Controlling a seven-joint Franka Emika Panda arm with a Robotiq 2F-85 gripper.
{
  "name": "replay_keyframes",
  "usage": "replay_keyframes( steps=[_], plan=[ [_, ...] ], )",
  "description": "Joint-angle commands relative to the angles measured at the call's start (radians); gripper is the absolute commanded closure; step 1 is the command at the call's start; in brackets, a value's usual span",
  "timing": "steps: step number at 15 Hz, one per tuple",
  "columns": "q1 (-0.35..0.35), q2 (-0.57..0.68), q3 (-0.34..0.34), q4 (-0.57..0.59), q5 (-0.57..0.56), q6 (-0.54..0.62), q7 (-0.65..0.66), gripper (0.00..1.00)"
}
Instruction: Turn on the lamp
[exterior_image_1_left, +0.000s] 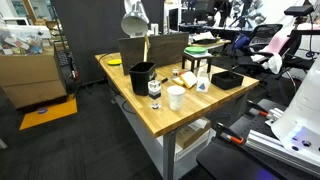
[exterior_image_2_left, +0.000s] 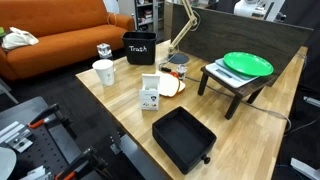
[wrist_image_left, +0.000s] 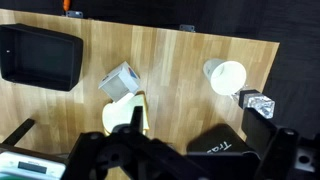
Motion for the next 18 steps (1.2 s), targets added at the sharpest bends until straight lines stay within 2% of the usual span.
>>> replay_keyframes(
  steps=[1,5,9,13,18],
  plan=[
    [-0.007,0.0,0.006,0.002,0.004,-0.003,-0.003,0.0],
    [-0.007,0.0,0.006,0.002,0.004,-0.003,-0.003,0.0],
    [-0.015,0.061,0.019,0.034,-0.047,0.031,0.002,0.0],
    [0.001,0.188,0.028,0.109,-0.067,0.064,-0.027,0.0],
    [0.005,0.402,0.085,0.258,-0.16,0.072,0.006,0.0]
  ],
)
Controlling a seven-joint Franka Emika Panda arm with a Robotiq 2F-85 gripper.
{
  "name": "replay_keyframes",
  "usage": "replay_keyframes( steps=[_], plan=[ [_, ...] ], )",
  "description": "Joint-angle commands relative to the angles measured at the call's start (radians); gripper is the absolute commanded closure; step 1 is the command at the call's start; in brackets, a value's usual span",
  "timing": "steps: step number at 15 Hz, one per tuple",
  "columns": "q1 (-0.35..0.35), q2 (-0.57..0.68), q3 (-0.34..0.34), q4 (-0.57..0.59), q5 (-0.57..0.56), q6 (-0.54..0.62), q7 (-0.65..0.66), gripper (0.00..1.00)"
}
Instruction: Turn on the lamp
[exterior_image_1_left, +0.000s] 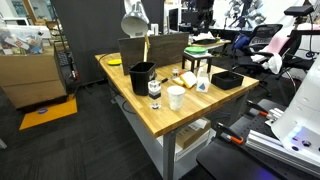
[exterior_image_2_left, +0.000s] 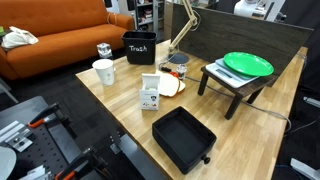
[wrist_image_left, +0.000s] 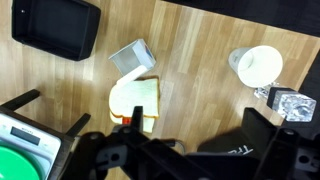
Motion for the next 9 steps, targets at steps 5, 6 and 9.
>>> replay_keyframes(
  steps=[5,6,9],
  plan=[
    [0.002,0.167,0.036,0.13,-0.062,-0.006,0.006,0.0],
    [0.001,0.171,0.036,0.135,-0.063,-0.01,0.006,0.0],
    [0.001,0.165,0.036,0.137,-0.063,-0.016,0.006,0.0]
  ],
)
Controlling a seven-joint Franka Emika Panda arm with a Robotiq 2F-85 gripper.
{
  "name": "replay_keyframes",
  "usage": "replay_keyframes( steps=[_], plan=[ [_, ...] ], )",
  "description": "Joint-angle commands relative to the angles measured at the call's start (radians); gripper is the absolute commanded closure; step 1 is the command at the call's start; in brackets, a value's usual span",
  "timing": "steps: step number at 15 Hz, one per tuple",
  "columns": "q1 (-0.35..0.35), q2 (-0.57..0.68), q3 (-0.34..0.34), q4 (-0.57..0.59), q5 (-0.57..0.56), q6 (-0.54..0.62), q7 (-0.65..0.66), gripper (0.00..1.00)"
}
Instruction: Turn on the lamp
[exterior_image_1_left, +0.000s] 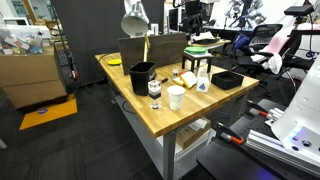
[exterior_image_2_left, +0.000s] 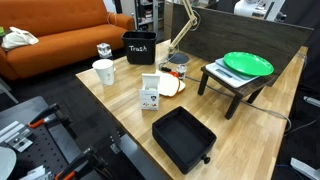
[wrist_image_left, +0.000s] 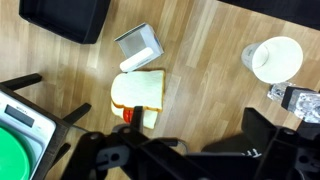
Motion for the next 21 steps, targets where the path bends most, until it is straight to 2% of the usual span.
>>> replay_keyframes(
  steps=[1,6,10,15,21],
  plan=[
    [-0.001,0.0,0.001,0.002,0.0,-0.003,0.0,0.0],
    [0.004,0.01,0.008,0.018,-0.016,0.006,-0.009,0.0],
    [0.017,0.057,0.015,0.071,-0.007,0.07,-0.072,0.0],
    [0.024,0.208,0.027,0.196,0.041,0.107,-0.156,0.0],
    [0.018,0.415,0.034,0.386,0.04,0.091,-0.134,0.0]
  ],
)
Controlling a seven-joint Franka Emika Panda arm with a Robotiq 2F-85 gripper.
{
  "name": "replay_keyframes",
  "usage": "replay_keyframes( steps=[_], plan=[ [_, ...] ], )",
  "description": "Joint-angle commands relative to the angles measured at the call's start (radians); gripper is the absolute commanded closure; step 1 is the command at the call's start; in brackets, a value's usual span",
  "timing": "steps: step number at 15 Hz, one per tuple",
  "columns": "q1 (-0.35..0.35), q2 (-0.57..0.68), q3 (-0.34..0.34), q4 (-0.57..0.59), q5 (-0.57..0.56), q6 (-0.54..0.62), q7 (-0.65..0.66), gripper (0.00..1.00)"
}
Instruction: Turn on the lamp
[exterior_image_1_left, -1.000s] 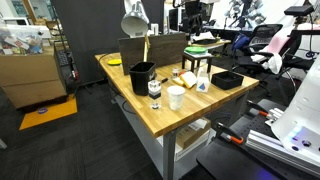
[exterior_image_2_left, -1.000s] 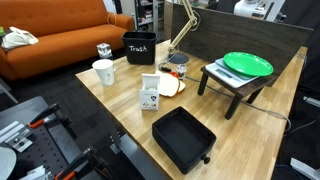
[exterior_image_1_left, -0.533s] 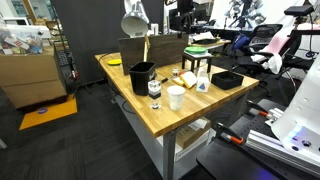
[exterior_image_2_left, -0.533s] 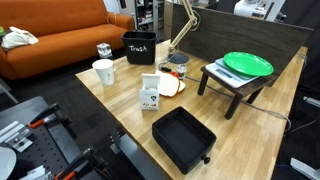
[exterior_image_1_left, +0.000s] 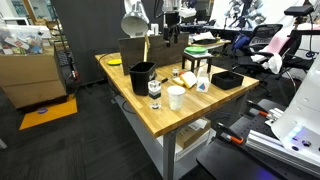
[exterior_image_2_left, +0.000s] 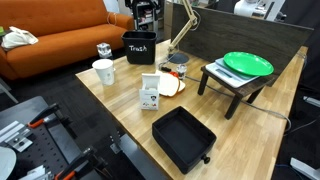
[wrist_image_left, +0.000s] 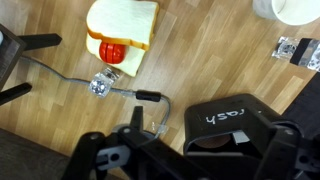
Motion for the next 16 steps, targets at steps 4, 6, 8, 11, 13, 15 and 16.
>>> replay_keyframes(
  steps=[4,6,8,11,13,15,16],
  plan=[
    [-0.007,0.086,0.008,0.086,-0.003,-0.006,0.002,0.0],
    [-0.007,0.087,0.008,0.092,-0.003,-0.008,0.002,0.0],
    [-0.007,0.087,0.008,0.093,-0.003,-0.009,0.002,0.0],
    [-0.01,0.119,0.013,0.129,0.014,-0.013,-0.004,0.0],
    [-0.013,0.159,0.012,0.168,0.014,-0.012,-0.006,0.0],
    [-0.008,0.208,0.0,0.22,-0.012,-0.009,0.017,0.0],
    [-0.002,0.236,-0.011,0.25,-0.034,-0.011,0.034,0.0]
  ],
)
